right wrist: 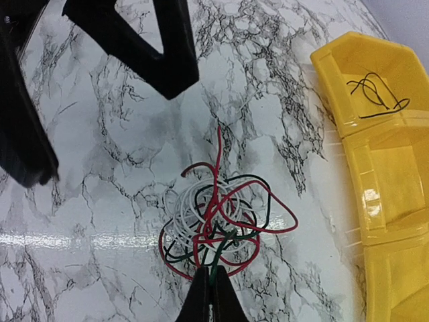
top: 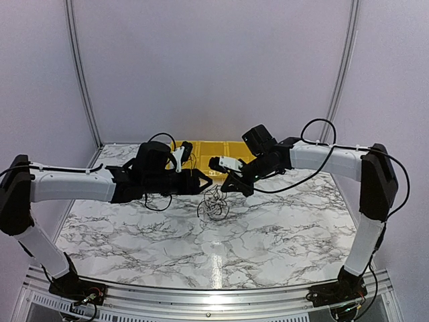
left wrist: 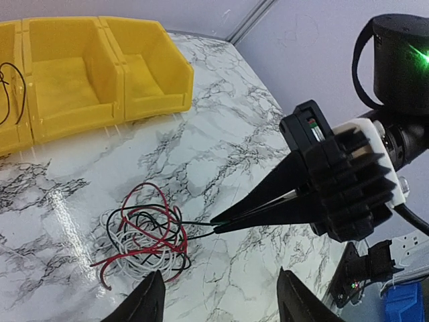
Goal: Untangle the cables
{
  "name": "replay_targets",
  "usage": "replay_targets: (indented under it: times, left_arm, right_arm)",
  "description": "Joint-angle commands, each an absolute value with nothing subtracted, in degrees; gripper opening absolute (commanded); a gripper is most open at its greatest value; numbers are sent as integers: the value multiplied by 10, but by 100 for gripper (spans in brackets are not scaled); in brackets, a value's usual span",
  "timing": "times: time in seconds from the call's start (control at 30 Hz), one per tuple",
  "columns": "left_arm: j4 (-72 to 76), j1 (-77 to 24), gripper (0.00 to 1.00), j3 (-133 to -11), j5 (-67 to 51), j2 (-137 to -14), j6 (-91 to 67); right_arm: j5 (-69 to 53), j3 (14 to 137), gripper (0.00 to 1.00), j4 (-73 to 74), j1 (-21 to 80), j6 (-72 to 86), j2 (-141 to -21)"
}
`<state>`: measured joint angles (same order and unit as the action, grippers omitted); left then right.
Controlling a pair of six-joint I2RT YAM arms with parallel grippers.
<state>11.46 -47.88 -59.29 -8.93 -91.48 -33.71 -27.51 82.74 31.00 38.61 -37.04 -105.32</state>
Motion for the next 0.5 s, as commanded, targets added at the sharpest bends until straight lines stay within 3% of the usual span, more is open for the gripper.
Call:
replay_targets:
  times: [0.0, 0.47]
  left_arm:
    - [205, -499, 56, -548, -37, -950, -352]
    - [294, -513, 55, -595, 18, -1092, -358]
  right_arm:
    - [-295, 828, 1, 316, 387, -352, -1060]
    - [-318, 830, 1, 320, 388, -329, -1073]
